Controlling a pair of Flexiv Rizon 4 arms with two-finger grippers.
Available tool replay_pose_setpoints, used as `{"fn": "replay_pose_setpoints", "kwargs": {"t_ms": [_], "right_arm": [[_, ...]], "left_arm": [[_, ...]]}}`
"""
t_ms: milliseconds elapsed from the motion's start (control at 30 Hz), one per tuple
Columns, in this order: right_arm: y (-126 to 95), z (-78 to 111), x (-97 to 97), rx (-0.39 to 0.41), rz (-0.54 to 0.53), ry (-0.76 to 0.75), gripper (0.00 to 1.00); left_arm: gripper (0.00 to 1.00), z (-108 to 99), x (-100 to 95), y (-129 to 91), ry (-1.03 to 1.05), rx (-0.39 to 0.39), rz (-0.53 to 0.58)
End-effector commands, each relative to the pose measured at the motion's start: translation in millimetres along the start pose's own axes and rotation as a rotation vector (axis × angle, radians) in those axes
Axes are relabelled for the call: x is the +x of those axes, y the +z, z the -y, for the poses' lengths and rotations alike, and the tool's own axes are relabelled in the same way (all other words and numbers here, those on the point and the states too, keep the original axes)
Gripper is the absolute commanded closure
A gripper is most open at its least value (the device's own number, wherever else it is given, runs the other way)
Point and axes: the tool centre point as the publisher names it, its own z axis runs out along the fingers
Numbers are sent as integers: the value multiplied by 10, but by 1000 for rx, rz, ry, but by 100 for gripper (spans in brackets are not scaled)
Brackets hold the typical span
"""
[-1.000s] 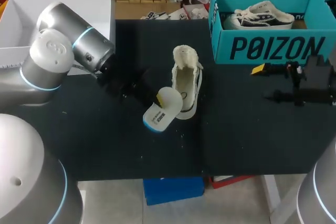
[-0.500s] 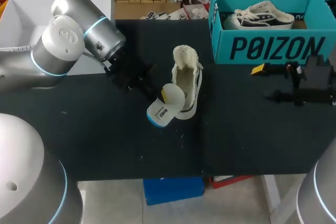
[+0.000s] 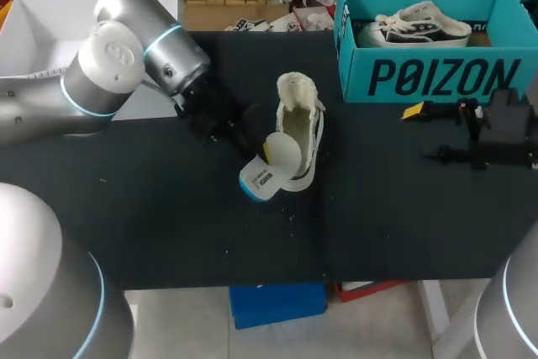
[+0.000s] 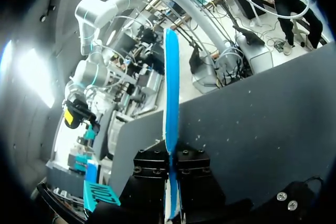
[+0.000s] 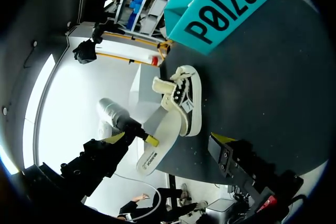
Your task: Take the shoe out of the shoebox, open the shoe tongue, remove and reinsert the insole, then place the shoe into the shoebox
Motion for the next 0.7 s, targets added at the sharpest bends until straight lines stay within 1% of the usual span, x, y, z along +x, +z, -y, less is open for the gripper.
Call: {"fn": "replay_pose_setpoints", "kwargs": {"t_ms": [33, 367, 700], "right_arm": [[-2, 0, 8, 1, 3, 1, 0], [-2, 0, 8, 1, 3, 1, 0], [-2, 0, 8, 1, 3, 1, 0]], "left_arm": [[100, -72, -20, 15, 2, 7, -7], [100, -132, -40, 6, 5, 9, -25], [100, -240, -31, -13, 0, 8, -42]]}}
